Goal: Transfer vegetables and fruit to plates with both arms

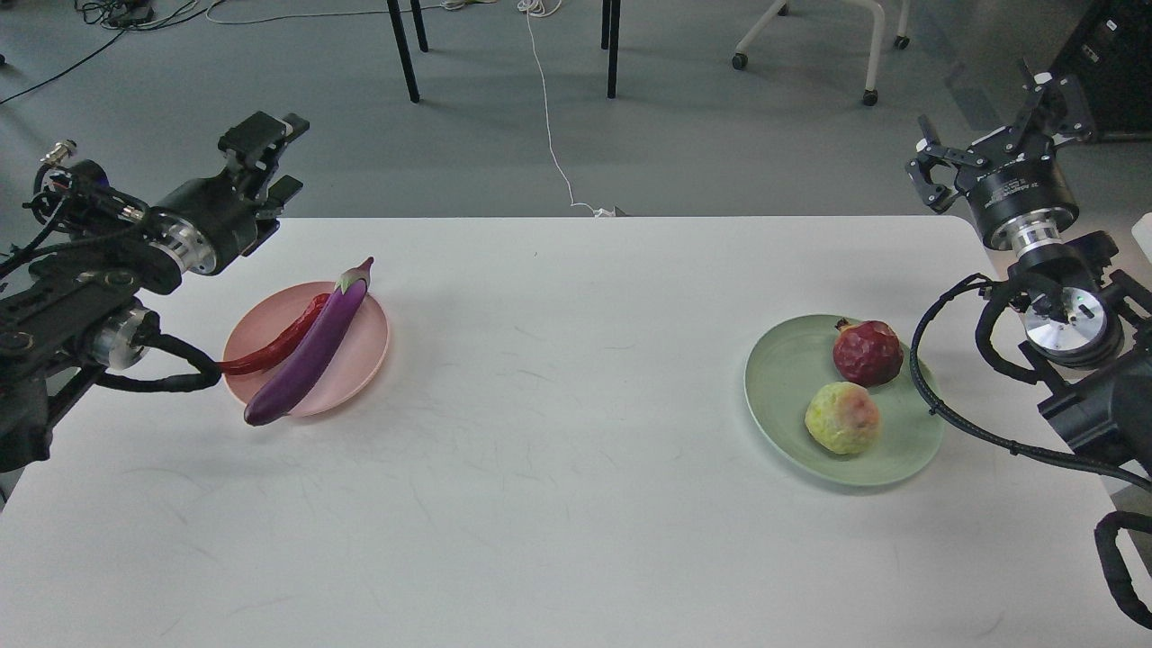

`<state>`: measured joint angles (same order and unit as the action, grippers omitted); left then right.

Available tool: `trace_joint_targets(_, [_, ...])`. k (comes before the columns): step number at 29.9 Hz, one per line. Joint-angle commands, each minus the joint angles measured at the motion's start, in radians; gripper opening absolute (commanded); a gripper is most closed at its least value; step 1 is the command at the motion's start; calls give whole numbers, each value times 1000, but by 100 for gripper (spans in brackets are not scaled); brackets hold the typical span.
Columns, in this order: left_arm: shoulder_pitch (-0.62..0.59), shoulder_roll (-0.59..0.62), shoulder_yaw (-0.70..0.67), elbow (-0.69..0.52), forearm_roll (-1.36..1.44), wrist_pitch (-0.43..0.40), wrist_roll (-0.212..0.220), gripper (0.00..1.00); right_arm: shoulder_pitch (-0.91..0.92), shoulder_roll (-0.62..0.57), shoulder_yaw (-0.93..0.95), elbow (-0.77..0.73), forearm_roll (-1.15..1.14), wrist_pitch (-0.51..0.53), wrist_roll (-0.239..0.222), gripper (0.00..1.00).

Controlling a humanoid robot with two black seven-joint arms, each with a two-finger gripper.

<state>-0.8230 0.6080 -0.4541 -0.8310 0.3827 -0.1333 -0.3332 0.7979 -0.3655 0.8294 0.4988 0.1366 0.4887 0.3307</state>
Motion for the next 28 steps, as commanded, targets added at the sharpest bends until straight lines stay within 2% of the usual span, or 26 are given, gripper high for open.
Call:
trace_joint_targets(1, [-1, -50, -109, 75, -149, -98, -10, 91, 1, -1, -1, -2, 0, 0, -2, 99])
trace_joint_targets(4, [1, -83, -213, 118, -229, -135, 8, 92, 1, 0, -3, 0, 0, 0, -28, 99])
trace_joint_targets(8, [4, -117, -250, 142, -287, -138, 52, 92, 10, 11, 25, -13, 17, 0, -142, 98])
trace_joint_targets(10, [4, -134, -259, 167, -320, -143, 56, 92, 17, 23, 63, -26, 18, 0, -177, 98])
trace_joint_targets(14, [10, -158, -262, 202, -430, -183, 54, 93, 18, 72, 157, -55, 18, 0, -191, 99])
trace_joint_targets(18, [16, -186, -264, 217, -508, -229, 48, 96, 11, 92, 162, -94, 18, 0, -184, 99])
trace_joint_targets(28, [33, -195, -262, 217, -515, -230, 42, 98, -19, 99, 149, -82, 15, 0, -176, 99])
